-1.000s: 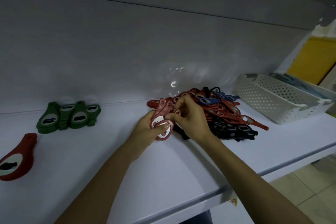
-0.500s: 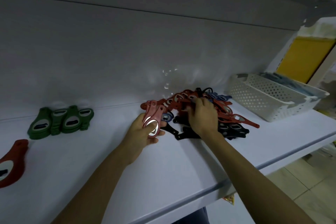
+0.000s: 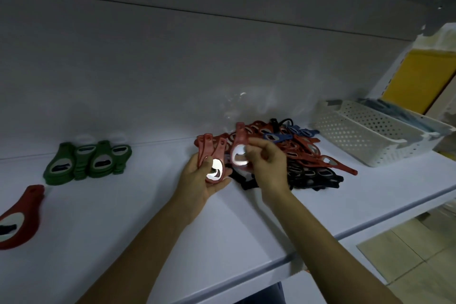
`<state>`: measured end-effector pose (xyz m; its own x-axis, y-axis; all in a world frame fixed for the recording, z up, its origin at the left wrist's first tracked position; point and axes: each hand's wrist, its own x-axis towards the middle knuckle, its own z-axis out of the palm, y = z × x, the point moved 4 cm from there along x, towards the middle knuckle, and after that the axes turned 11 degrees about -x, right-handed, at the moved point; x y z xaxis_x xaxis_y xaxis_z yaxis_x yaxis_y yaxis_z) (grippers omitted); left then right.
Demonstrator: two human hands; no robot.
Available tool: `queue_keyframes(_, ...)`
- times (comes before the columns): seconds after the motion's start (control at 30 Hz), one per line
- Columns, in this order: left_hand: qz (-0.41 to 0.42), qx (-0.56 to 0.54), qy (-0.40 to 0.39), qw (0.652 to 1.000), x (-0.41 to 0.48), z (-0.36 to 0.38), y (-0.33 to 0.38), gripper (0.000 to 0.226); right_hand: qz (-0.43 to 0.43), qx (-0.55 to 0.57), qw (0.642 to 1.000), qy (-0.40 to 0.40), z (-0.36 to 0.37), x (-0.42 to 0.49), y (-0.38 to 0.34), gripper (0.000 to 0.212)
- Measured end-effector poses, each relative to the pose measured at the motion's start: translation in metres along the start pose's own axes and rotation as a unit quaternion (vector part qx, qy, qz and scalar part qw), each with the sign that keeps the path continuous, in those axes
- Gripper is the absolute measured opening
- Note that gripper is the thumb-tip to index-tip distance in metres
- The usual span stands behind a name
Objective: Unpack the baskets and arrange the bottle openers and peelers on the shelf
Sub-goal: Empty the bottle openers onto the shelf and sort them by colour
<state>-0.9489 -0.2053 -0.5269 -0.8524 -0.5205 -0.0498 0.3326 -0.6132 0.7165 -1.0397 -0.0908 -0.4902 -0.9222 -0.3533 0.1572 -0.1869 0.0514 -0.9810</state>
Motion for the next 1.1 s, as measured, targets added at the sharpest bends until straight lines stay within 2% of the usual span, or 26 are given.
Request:
queue_keyframes(0.1, 0.012, 0.005, -0.014, 1.0, -0.003, 0.003, 0.001, 0.025, 0.03, 0.0, 0.999, -0.02, 0.018, -0.019, 0.012, 0.008)
queue_keyframes(0.23, 0.014, 0.039, -0.012, 0.999, -0.004, 0.001, 0.001, 0.029, -0.064, -0.171, 0.983, 0.021, 0.026, -0.026, 0.012, 0.013)
queue_keyframes(0.33, 0.002, 0.022, -0.002, 1.0, -0.002, -0.001, 0.001, 0.031, -0.094, -0.192, 0.977, -0.015, 0.022, -0.012, 0.004, 0.021)
queue_keyframes(0.37, -0.008, 0.003, -0.001, 1.0, -0.002, -0.001, 0.001, 0.027, -0.109, -0.231, 0.967, -0.006, 0.015, -0.003, 0.003, 0.021)
queue_keyframes(0.4, -0.019, -0.015, 0.0, 1.0, -0.002, -0.002, 0.001, 0.025, -0.134, -0.33, 0.934, 0.014, 0.006, 0.008, 0.0, 0.018)
queue_keyframes(0.47, -0.036, -0.034, 0.002, 0.999, -0.001, -0.002, 0.001, 0.024, -0.165, -0.561, 0.811, 0.023, -0.012, 0.03, 0.003, 0.021)
queue_keyframes(0.5, -0.041, -0.035, 0.006, 0.999, -0.001, -0.003, 0.0, 0.024, -0.152, -0.627, 0.764, 0.003, -0.018, 0.039, 0.008, 0.023)
queue_keyframes(0.57, -0.046, -0.034, 0.014, 0.998, 0.0, -0.003, -0.001, 0.023, -0.134, -0.675, 0.725, -0.03, -0.023, 0.046, 0.015, 0.021)
queue_keyframes(0.67, -0.045, -0.031, 0.02, 0.998, 0.001, -0.003, -0.002, 0.021, -0.193, -0.693, 0.694, -0.005, -0.022, 0.046, 0.013, 0.024)
queue_keyframes(0.7, -0.047, -0.036, 0.021, 0.998, 0.001, -0.003, -0.002, 0.02, -0.221, -0.668, 0.71, 0.025, -0.023, 0.044, 0.011, 0.024)
queue_keyframes(0.73, -0.049, -0.043, 0.021, 0.998, 0.002, -0.003, -0.002, 0.019, -0.239, -0.614, 0.75, 0.055, -0.026, 0.04, 0.009, 0.024)
queue_keyframes(0.77, -0.053, -0.05, 0.023, 0.997, 0.002, -0.004, -0.002, 0.017, -0.233, -0.53, 0.813, 0.068, -0.027, 0.037, 0.007, 0.023)
queue_keyframes(0.83, -0.064, -0.063, 0.033, 0.995, 0.001, -0.002, -0.002, 0.019, -0.175, -0.318, 0.932, 0.016, -0.022, 0.032, 0.006, 0.021)
queue_keyframes(0.87, -0.072, -0.072, 0.037, 0.994, 0.001, -0.002, -0.002, 0.025, -0.143, -0.223, 0.963, -0.042, -0.017, 0.029, 0.003, 0.02)
queue_keyframes(0.9, -0.082, -0.081, 0.036, 0.993, 0.002, -0.001, -0.002, 0.033, -0.119, -0.159, 0.974, -0.107, -0.012, 0.026, 0.0, 0.02)
queue_keyframes(0.93, -0.095, -0.085, 0.032, 0.991, 0.003, 0.0, -0.002, 0.042, -0.11, -0.133, 0.97, -0.173, -0.008, 0.023, -0.003, 0.02)
queue_keyframes(1.0, -0.122, -0.078, 0.019, 0.989, 0.003, 0.003, 0.0, 0.056, -0.143, -0.182, 0.937, -0.261, -0.002, 0.017, -0.009, 0.019)
queue_keyframes(1.07, -0.139, -0.051, -0.001, 0.989, 0.001, 0.005, -0.001, 0.052, -0.197, -0.247, 0.91, -0.267, 0.003, 0.014, -0.012, 0.017)
queue_keyframes(1.1, -0.132, -0.023, -0.013, 0.991, 0.0, 0.005, -0.002, 0.041, -0.206, -0.247, 0.913, -0.252, 0.005, 0.014, -0.012, 0.014)
